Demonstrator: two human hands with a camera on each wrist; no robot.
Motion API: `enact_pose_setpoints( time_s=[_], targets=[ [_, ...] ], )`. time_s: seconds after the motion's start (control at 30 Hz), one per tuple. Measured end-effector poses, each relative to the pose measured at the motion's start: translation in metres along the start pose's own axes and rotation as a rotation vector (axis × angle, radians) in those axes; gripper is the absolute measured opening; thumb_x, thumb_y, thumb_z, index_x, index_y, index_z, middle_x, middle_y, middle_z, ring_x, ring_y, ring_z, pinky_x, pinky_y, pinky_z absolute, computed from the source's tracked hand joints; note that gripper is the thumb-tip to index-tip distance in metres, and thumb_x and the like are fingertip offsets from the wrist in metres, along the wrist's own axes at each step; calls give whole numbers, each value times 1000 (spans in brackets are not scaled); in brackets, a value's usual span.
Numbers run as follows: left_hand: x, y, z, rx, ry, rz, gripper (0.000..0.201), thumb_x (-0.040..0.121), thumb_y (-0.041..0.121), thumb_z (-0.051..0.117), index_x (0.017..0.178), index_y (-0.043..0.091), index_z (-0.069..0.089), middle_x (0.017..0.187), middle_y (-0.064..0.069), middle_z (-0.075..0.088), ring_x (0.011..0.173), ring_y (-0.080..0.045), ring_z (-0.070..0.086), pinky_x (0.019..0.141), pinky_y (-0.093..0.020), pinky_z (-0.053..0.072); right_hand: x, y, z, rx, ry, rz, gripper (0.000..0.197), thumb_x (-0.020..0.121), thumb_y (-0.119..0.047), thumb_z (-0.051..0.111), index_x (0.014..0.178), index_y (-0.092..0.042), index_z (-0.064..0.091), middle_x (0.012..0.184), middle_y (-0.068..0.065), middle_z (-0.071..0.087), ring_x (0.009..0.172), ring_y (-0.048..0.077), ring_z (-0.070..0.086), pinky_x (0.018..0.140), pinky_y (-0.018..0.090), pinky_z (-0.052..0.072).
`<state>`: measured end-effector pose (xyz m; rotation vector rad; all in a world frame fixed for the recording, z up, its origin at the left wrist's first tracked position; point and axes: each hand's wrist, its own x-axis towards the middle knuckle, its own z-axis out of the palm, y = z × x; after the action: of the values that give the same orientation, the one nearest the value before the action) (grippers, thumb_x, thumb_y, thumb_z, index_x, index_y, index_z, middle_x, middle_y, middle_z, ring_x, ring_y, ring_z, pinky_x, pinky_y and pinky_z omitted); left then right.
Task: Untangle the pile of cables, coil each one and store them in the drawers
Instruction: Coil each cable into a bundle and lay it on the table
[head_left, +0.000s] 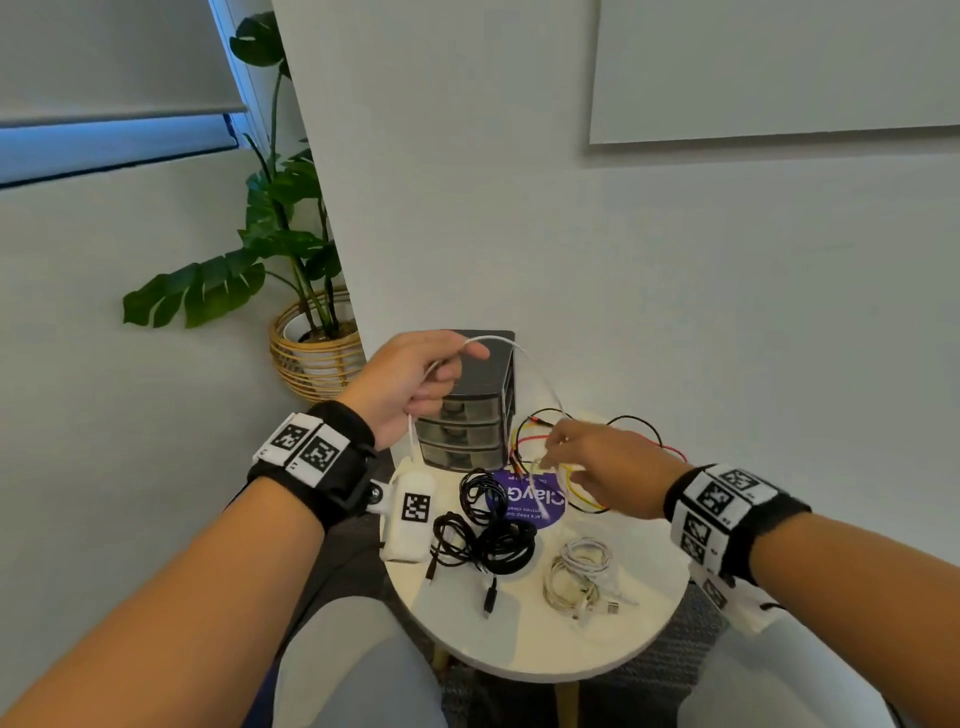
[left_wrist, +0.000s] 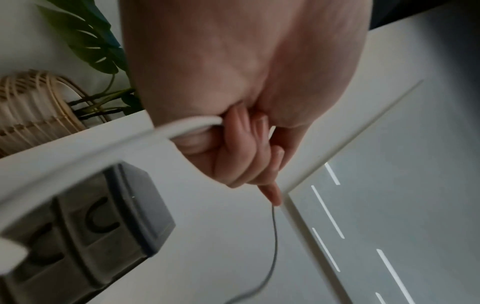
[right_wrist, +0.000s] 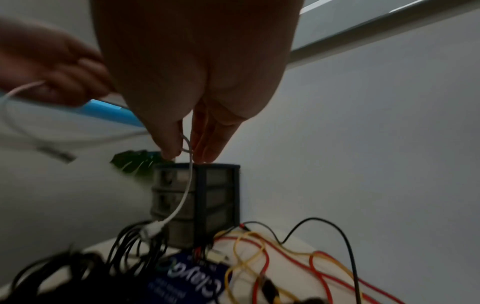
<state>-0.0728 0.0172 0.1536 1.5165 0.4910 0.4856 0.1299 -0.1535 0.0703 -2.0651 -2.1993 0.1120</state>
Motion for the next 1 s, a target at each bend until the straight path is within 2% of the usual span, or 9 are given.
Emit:
enact_pose_setpoints(
  time_s=[0.1,0.27,0.33,0.4,0.43,0.53,0.67,0.8,1.0],
  targets=[
    [-4,12,1,42,-40,9,35,108,21,44,121,-3,66,68,2,39,47,-7,23,43,-27,9,1,-11,-7,26,-99,-22,51,93,1,57,134,-27,63,141,-4,57,125,17,55,102,29,45],
    [-4,21,4,140,-53,-2,33,108,21,46,117,0,69,68,0,43,46,-8,27,41,-25,13,5,-7,-57,371,-188,93,23,93,-13,65,103,-28,79,102,-14,75,101,1,66,102,34,49],
    [-3,23,8,156,-57,-4,32,108,20,46,116,-1,69,68,0,44,46,-8,29,39,-22,16,8,-13,-85,482,-34,111,11,89,-20,67,82,-22,75,82,-8,73,83,6,66,93,44,52],
    [-2,26,15,147,-71,7,32,108,20,46,116,-1,69,68,0,44,46,-8,29,40,-22,14,12,-18,-102,578,284,128,8,87,-27,72,85,-23,66,84,5,66,78,16,60,83,49,50],
    [-2,27,19,132,-82,15,32,108,19,46,116,-2,69,68,0,44,46,-8,29,41,-23,13,16,-21,-105,611,335,134,15,88,-31,74,97,-26,63,91,4,64,85,19,61,84,46,51],
    [-2,27,27,64,-126,41,35,107,21,47,118,-6,67,70,-2,44,47,-8,30,41,-23,14,26,-35,-97,586,138,78,25,99,-33,62,122,-25,57,101,-5,67,96,17,66,92,41,54],
    [-5,21,26,45,-131,95,38,107,27,45,127,2,65,78,-5,50,53,-11,36,47,-29,16,31,-33,-96,849,343,201,27,107,-22,45,98,-8,67,55,-12,48,52,12,49,58,40,49],
    [-11,11,26,173,-52,98,32,109,30,43,126,14,65,82,-5,53,56,-14,43,48,-25,30,33,-38,-118,1113,458,393,19,101,-12,47,88,-9,62,55,-6,33,46,11,27,43,23,27],
    [-9,5,38,683,137,314,17,109,31,42,110,23,57,77,0,51,61,-8,43,60,-30,38,44,-37,-141,1341,493,568,19,103,-9,44,87,-14,53,63,0,30,45,11,23,38,21,23]
  ],
)
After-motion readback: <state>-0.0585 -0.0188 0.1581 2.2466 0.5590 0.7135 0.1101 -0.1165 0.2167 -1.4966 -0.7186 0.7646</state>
